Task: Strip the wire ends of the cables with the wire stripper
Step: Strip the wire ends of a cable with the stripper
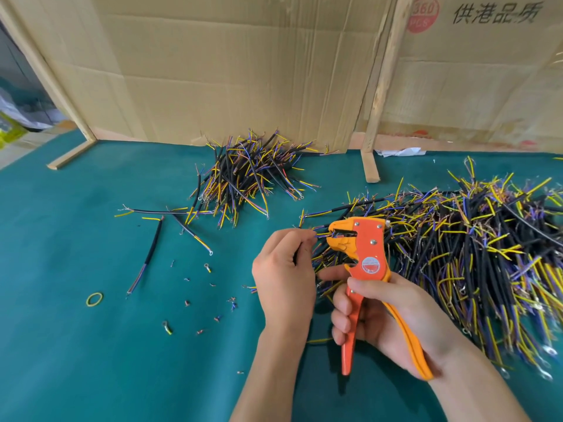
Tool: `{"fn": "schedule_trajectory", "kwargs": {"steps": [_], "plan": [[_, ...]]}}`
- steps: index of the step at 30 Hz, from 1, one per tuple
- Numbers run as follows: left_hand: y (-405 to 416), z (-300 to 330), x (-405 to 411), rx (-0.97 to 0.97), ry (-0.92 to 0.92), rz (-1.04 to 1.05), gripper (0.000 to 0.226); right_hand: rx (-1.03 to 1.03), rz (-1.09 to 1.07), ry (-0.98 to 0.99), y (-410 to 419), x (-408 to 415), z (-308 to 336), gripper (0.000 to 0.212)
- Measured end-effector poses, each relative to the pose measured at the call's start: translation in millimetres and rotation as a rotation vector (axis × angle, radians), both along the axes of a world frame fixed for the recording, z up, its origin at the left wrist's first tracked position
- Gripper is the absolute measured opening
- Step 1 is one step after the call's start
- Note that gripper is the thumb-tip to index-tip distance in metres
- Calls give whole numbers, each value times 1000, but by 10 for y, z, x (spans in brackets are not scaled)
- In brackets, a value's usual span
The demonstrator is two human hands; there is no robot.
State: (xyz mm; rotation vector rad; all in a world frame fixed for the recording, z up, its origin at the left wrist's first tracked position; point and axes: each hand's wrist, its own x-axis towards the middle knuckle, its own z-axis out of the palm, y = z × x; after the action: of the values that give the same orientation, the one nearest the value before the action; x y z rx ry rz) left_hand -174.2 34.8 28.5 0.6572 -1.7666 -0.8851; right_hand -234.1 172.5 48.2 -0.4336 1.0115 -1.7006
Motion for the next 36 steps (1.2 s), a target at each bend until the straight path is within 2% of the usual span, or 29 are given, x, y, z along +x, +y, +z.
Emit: {"fn": "schedule_trajectory", "kwargs": {"steps": [5, 8, 13, 16, 18, 20, 23, 25, 30, 34, 36], "plan": [[-14, -25, -1, -64, -36, -4, 27, 41, -34, -40, -4, 35, 32, 41], [-21, -26, -2, -81, -53, -2, 25, 22, -130, -58, -31, 63, 47, 33], [16, 18, -25, -83, -83, -59, 19, -38, -287, -84, -103, 115, 50, 36], [38, 56, -30, 41, -123, -128, 26, -124, -339, -104, -119, 83, 15, 34], [23, 82, -12, 179, -102, -165, 34, -198, -334, -142, -86, 3, 1, 43], [-8, 104, -4, 299, -64, -220, 27, -202, -326, -135, -32, -78, -13, 54], [-49, 160, 10, 481, 66, -316, 15, -152, -290, -104, 12, -106, -22, 54], [-71, 183, 25, 530, 102, -328, 10, -127, -248, -122, 14, -77, -9, 59], [-133, 143, 49, 483, 113, -262, 8, -126, -158, -142, 23, 6, 52, 78], [-160, 122, 65, 403, 62, -216, 14, -89, -84, -103, 21, 32, 80, 56], [-159, 117, 75, 345, 31, -200, 15, -55, -46, -86, 8, 28, 72, 53]]}}
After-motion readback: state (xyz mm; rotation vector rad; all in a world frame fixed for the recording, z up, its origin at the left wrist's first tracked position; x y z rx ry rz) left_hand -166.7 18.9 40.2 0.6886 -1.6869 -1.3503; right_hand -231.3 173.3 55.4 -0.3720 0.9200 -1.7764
